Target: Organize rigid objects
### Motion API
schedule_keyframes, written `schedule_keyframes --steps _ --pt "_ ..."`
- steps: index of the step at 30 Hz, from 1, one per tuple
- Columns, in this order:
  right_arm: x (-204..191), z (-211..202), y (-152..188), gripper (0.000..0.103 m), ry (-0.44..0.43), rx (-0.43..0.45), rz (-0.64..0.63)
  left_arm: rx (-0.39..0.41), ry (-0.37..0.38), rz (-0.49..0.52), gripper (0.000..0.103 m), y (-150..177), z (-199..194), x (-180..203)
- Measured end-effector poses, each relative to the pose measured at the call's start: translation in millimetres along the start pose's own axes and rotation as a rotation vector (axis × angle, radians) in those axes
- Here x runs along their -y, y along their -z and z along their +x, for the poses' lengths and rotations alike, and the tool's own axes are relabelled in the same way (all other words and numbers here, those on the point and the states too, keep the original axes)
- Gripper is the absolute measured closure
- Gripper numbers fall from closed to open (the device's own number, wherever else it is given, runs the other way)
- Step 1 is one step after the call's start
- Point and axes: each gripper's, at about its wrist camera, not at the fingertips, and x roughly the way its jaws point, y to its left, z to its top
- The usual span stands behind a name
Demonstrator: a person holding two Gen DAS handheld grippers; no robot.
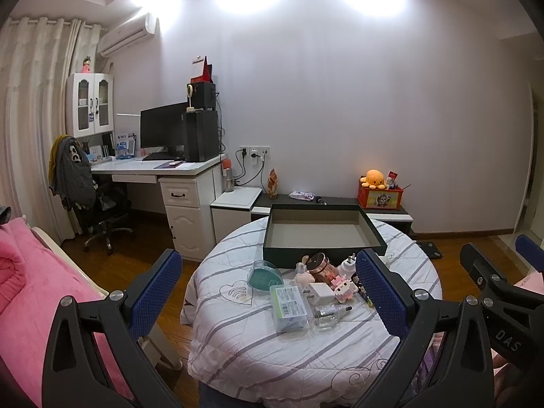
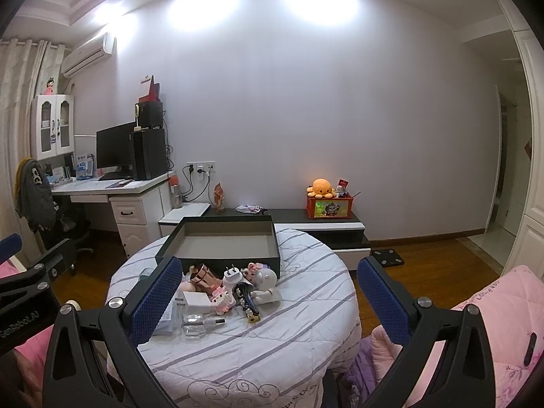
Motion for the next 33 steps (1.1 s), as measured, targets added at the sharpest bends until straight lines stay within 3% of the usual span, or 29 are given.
schedule_keyframes --steps 14,33 --pt "-3 4 -1 0.0 -0.003 -0.012 -0.008 -0.019 -0.006 -0.009 0.0 6 9 -2" --pt "-21 44 10 0.0 -0.02 -0.073 -0.048 -0.063 -0.032 -0.016 0.0 28 52 -18"
